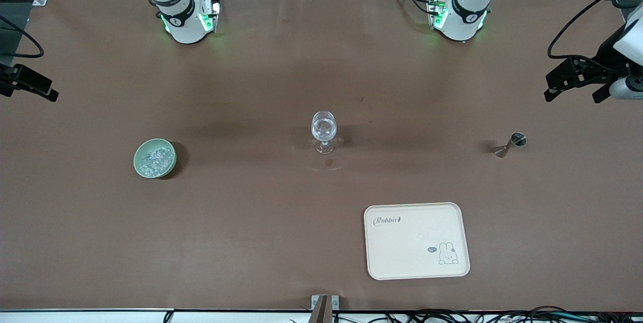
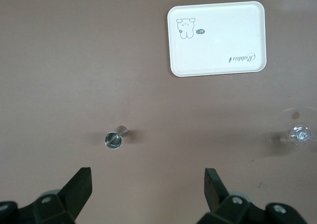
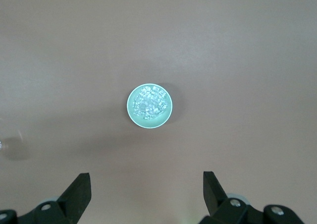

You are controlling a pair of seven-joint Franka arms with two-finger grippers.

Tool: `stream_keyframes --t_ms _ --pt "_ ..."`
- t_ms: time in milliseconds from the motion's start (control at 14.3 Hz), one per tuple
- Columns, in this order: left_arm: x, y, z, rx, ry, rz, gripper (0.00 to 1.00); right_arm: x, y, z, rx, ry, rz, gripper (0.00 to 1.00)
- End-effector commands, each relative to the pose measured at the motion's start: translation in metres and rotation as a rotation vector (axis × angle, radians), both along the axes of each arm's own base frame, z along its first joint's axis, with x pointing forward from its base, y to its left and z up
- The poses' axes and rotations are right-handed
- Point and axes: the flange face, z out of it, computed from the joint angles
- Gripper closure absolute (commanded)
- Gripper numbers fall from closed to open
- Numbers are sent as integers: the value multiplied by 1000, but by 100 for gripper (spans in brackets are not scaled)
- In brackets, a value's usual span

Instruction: Pour wine and add ice with both arms

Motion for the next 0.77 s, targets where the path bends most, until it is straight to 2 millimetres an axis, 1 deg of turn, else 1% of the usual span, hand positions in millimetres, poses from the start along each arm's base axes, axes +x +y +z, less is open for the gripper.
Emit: stream_keyframes --t_ms 0,279,419,488,558,628,698 --pt "-3 -2 0 14 -4 1 0 -3 1 1 14 0 -8 0" --pt "-2 0 -2 22 1 -18 0 -3 1 0 14 1 -8 0" --pt "1 7 -6 19 9 -3 0 -3 2 -1 14 4 -6 0" --pt "2 21 -4 7 7 35 0 -3 2 -2 14 7 -5 0" --pt "4 37 -7 -2 17 71 0 -1 1 -7 14 8 -5 0" --pt "5 46 -13 -18 38 114 0 1 2 -15 14 11 -2 0" --pt "7 55 -19 -28 62 192 0 5 2 -26 14 5 -2 0"
